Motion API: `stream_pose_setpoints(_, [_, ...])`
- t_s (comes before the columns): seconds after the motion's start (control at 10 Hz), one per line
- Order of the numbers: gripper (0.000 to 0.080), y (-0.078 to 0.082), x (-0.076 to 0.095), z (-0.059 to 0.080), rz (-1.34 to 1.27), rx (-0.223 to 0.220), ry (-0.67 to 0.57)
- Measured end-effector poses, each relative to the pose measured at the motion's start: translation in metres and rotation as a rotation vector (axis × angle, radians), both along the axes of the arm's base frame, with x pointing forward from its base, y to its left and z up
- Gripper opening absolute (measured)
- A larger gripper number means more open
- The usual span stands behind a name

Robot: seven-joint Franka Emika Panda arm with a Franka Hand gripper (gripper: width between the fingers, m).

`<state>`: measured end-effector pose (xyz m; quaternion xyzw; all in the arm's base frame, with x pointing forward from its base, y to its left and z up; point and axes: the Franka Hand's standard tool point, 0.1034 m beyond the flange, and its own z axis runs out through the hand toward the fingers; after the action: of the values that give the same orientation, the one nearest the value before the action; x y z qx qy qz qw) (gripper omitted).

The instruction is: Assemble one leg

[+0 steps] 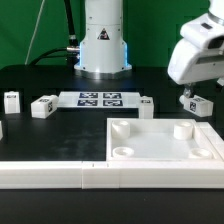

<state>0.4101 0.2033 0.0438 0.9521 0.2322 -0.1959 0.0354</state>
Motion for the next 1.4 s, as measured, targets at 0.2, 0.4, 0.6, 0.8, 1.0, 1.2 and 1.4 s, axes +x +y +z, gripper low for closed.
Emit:
stream_pose_setpoints(0.2, [0.0649, 0.007, -0.004, -0.006, 0.016, -0.056, 0.135])
stream_pose_setpoints(0.4, [0.0649, 0.009, -0.007, -0.009, 0.027, -0.155, 0.353])
stream_pose_setpoints(0.6, [0.0649, 0.003, -0.021, -0.014, 0.042, -0.246, 0.546])
stream_pose_setpoints(0.8, [0.0649, 0.003, -0.017, -0.031, 0.037, -0.261, 0.595])
stream_pose_setpoints(1.0, [0.0649, -0.003, -0.024, -0.036, 0.035, -0.266, 0.597])
stream_pose_setpoints(1.2, [0.0649, -0.008, -0.025, -0.040, 0.037, -0.269, 0.588])
stream_pose_setpoints(1.4, [0.0649, -0.010, -0.022, -0.042, 0.033, -0.261, 0.582])
